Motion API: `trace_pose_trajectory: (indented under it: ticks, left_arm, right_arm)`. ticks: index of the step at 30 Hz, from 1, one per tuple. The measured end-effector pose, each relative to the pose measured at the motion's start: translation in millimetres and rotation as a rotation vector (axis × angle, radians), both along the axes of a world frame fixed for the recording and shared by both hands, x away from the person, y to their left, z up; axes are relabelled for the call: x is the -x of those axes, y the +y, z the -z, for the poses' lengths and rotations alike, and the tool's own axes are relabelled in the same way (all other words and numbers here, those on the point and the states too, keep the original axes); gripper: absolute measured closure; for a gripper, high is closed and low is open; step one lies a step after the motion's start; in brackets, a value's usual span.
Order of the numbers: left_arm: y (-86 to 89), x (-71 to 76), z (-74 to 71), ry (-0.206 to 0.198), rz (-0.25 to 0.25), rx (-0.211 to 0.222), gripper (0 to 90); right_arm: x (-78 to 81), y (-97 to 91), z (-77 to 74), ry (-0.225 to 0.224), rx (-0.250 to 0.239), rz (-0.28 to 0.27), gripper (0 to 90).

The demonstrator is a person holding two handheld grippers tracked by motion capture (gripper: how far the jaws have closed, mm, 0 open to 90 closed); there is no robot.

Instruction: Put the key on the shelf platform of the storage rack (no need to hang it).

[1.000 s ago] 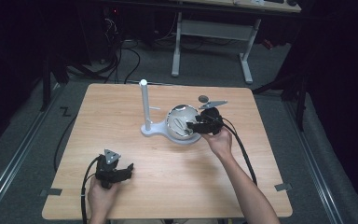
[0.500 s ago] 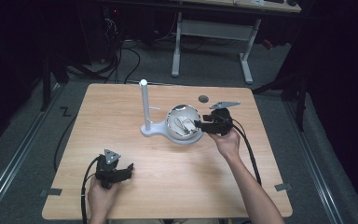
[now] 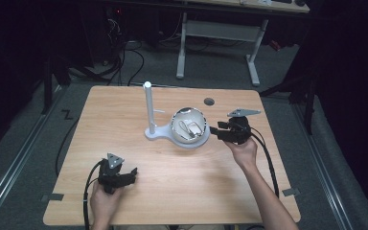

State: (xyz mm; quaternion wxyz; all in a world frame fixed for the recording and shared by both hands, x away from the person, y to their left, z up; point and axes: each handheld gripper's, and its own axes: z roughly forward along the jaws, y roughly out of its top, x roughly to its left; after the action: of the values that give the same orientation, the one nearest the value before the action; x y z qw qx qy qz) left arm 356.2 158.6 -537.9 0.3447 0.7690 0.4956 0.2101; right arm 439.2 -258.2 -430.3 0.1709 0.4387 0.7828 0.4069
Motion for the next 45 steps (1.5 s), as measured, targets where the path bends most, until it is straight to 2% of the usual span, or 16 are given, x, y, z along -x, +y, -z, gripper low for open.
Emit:
trace_pose_trajectory:
  ticks: [6, 15, 17, 18, 23, 25, 35, 41, 45]
  left_arm:
    - [0.2, 0.0, -0.1, 0.001, 0.002, -0.001, 21.1]
    - [0.1, 0.0, -0.1, 0.001, 0.001, -0.001, 21.1]
    - [0.1, 0.0, -0.1, 0.001, 0.001, -0.001, 21.1]
    - [0.0, 0.0, 0.0, 0.0, 0.0, 0.0, 21.1]
    - [0.0, 0.0, 0.0, 0.0, 0.0, 0.0, 21.1]
    - [0.0, 0.0, 0.0, 0.0, 0.0, 0.0, 21.1]
    - [0.1, 0.0, -0.1, 0.001, 0.002, -0.003, 21.1]
    - [0.1, 0.0, -0.2, 0.003, 0.003, -0.003, 21.1]
    - [0.1, 0.0, -0.2, 0.003, 0.003, -0.003, 21.1]
  right_arm:
    - [8.6, -11.9, 2.2, 0.003, -0.008, 0.026, 53.3]
    - [18.9, -21.8, -6.6, -0.013, -0.01, 0.039, 53.1]
    - [21.9, -24.6, -7.1, -0.012, -0.034, 0.049, 53.2]
    - [23.0, -26.9, -6.2, -0.014, -0.049, 0.053, 53.2]
    - [28.3, -32.3, -1.3, -0.01, -0.048, 0.061, 53.2]
    - [32.6, -36.8, 1.8, 0.006, -0.045, 0.071, 53.1]
    - [47.7, -48.1, 2.5, 0.0, -0.047, 0.087, 53.1]
    - [59.0, -58.9, 3.7, -0.013, -0.07, 0.106, 53.1]
    - [65.7, -62.1, 3.1, -0.034, -0.038, 0.115, 52.9]
